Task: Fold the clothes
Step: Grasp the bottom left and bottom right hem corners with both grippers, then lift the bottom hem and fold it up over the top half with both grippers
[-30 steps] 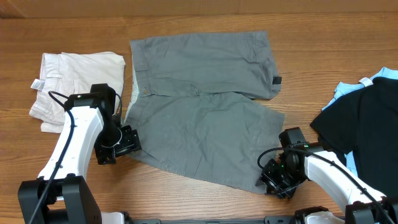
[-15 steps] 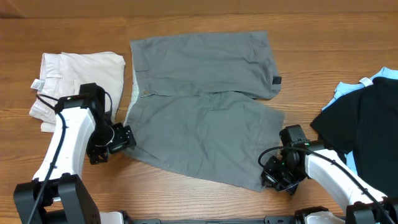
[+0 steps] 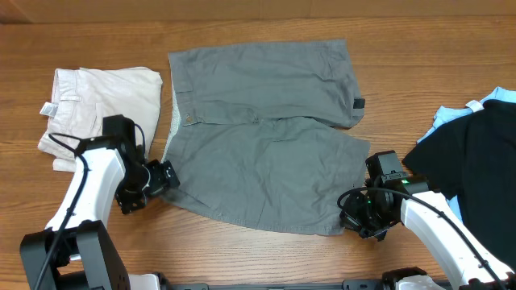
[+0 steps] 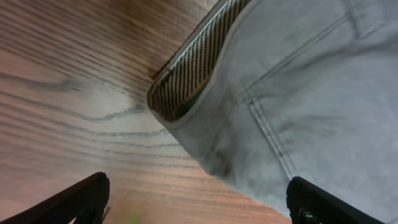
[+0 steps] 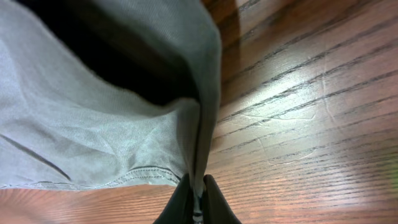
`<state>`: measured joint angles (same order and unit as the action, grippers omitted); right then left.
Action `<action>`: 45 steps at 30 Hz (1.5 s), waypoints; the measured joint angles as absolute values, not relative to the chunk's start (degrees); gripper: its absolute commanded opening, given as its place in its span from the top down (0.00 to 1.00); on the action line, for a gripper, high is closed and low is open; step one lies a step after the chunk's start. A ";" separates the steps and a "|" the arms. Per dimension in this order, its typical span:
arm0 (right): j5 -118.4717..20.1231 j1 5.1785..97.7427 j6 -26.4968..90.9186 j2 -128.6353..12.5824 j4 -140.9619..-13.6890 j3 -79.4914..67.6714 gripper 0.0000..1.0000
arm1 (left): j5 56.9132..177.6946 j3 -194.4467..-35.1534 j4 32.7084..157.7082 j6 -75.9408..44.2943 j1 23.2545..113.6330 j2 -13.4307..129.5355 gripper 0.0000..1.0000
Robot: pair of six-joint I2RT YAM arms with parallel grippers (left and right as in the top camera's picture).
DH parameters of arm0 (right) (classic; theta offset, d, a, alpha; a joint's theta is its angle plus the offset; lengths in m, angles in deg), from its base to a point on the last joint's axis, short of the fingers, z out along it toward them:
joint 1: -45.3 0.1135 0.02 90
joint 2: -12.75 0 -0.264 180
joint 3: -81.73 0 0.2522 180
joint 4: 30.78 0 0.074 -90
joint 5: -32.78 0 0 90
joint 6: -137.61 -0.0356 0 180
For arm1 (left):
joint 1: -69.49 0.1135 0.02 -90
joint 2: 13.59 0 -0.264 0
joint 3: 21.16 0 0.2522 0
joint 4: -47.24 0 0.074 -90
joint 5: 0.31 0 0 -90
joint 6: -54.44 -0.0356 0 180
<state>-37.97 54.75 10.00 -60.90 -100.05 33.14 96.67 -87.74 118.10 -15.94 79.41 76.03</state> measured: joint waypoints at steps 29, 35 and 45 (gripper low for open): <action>-38.13 54.75 12.28 -58.78 -101.69 29.79 0.96 | 96.04 -81.64 112.11 -15.99 79.67 78.37 0.96; -43.15 54.75 12.26 -54.15 -111.87 16.96 0.96 | 101.39 -84.46 116.35 -19.72 79.65 75.35 0.96; -53.43 51.03 11.62 -50.76 -126.82 -2.77 0.96 | 108.01 -84.90 120.92 -22.48 71.38 59.66 0.96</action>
